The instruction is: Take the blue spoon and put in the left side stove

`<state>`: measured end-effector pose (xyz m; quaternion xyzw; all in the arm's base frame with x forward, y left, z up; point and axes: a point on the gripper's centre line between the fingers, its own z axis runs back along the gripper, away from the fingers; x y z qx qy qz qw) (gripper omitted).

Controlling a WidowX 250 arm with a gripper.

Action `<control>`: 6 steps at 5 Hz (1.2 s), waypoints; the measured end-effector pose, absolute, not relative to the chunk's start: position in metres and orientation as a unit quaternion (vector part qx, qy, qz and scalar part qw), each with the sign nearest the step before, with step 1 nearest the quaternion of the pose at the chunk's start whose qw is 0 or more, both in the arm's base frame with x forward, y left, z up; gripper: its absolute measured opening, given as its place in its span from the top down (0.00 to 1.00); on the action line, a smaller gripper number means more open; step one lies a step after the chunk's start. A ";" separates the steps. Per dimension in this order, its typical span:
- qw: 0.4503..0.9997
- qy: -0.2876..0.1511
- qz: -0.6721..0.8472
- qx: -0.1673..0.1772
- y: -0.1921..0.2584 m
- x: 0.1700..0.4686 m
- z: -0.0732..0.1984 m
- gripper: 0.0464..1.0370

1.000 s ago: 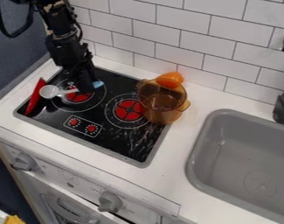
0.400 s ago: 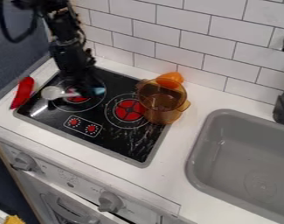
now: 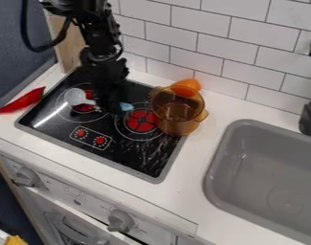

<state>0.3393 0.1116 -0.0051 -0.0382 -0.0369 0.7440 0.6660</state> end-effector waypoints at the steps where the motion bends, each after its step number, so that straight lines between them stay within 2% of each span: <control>1: 0.657 -0.044 0.753 0.000 0.115 0.335 -0.019 0.34; 2: 0.656 -0.053 0.753 0.013 0.117 0.335 -0.018 0.06; 4: 0.655 -0.046 0.754 0.015 0.112 0.332 -0.012 0.03; 6: 0.654 -0.104 0.748 -0.046 0.108 0.340 0.065 0.04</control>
